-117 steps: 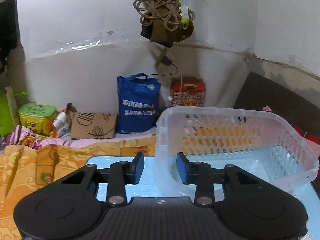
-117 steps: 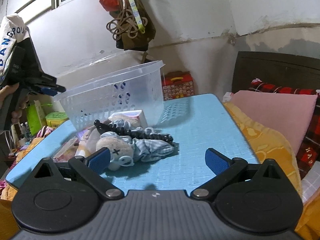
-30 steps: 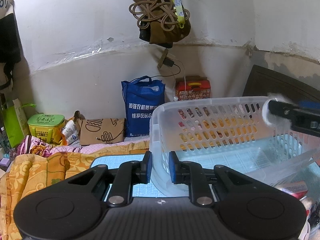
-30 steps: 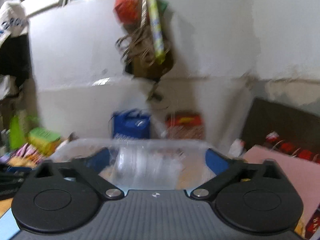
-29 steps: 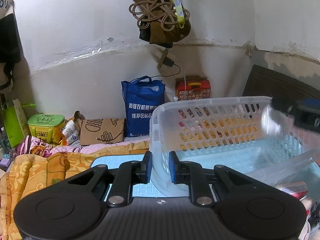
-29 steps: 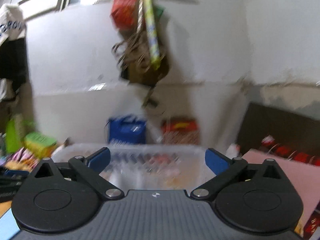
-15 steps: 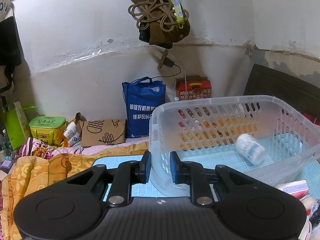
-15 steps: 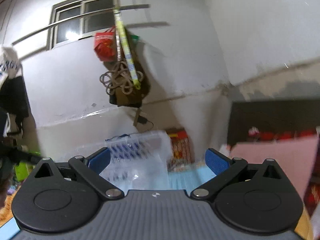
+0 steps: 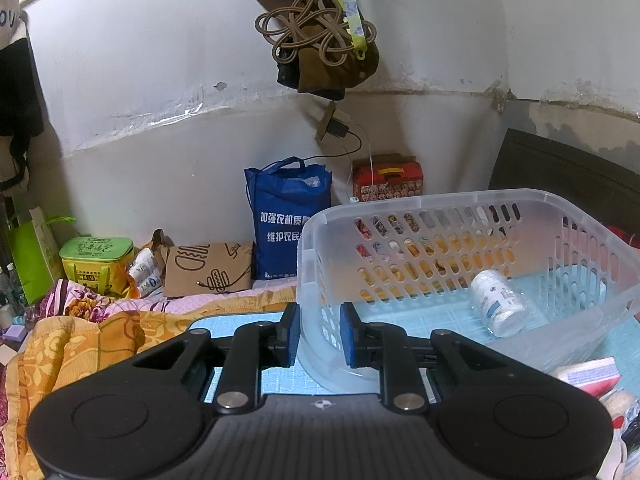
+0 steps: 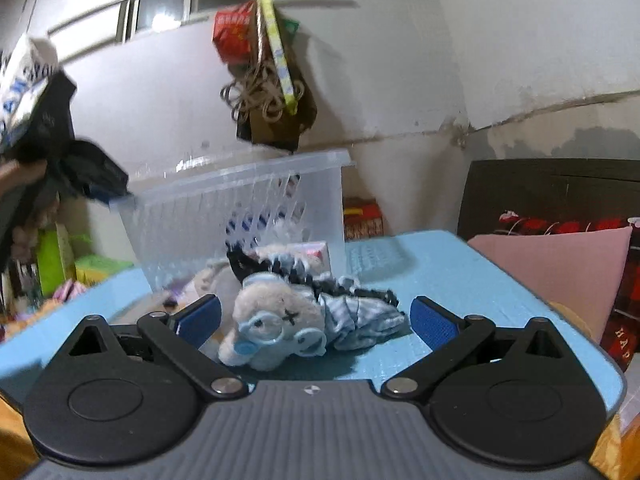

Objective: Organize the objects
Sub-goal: 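Grasp the gray plush bear with glasses using the right tool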

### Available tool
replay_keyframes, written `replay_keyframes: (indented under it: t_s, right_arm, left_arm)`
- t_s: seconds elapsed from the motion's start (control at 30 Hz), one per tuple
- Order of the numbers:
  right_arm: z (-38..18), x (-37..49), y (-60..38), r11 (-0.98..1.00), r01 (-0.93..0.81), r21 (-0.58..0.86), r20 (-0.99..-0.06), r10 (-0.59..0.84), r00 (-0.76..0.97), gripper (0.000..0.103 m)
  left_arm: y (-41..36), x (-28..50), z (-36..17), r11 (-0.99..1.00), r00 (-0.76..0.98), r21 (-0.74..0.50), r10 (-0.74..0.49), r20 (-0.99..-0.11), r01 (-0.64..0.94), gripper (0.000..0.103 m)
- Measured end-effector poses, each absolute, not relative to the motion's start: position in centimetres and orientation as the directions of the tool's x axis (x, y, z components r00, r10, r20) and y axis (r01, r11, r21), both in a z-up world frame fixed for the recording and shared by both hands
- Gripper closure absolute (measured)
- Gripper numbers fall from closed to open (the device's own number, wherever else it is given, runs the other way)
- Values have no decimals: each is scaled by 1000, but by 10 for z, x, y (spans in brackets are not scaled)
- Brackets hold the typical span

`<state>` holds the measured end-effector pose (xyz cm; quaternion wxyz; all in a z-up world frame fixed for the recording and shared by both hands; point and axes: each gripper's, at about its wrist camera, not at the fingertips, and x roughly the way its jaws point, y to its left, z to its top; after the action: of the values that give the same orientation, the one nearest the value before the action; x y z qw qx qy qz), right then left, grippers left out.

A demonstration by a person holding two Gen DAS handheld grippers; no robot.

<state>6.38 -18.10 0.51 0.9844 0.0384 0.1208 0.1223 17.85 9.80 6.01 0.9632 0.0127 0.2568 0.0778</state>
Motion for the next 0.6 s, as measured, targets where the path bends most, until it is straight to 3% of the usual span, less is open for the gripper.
replay_keyframes:
  t_s: [0.07,0.3,0.33,0.37,0.4,0.53,0.6]
  right_arm:
    - [4,70,-178,967,-236,96,-267,253,930,8]
    - [-2,67,-170,959,-282,5,-275,272,922,10]
    - [-1,66,-170,955,-297,-5,-274,284,919,21]
    - [-2,64,-171,947,-322,-4,-271,308,912,41]
    - [-2,63,-172,941,-338,4,-272,326,905,51]
    - [-2,61,-166,942,-334,-40,-283,310,908,53]
    - [-1,62,-165,939,-340,-50,-285,313,906,48]
  left_arm:
    - [98,178,60,988,856,64,156,-493,-144,79]
    - [98,178,60,987,857,68,158,-491,-143,78]
    - [98,178,60,987,857,69,158,-490,-142,78]
    - [98,178,60,988,858,69,156,-490,-140,78]
    - [99,178,61,988,858,67,153,-490,-138,78]
    - [98,178,61,988,856,65,154,-494,-140,77]
    - [97,178,61,988,856,69,157,-492,-141,77]
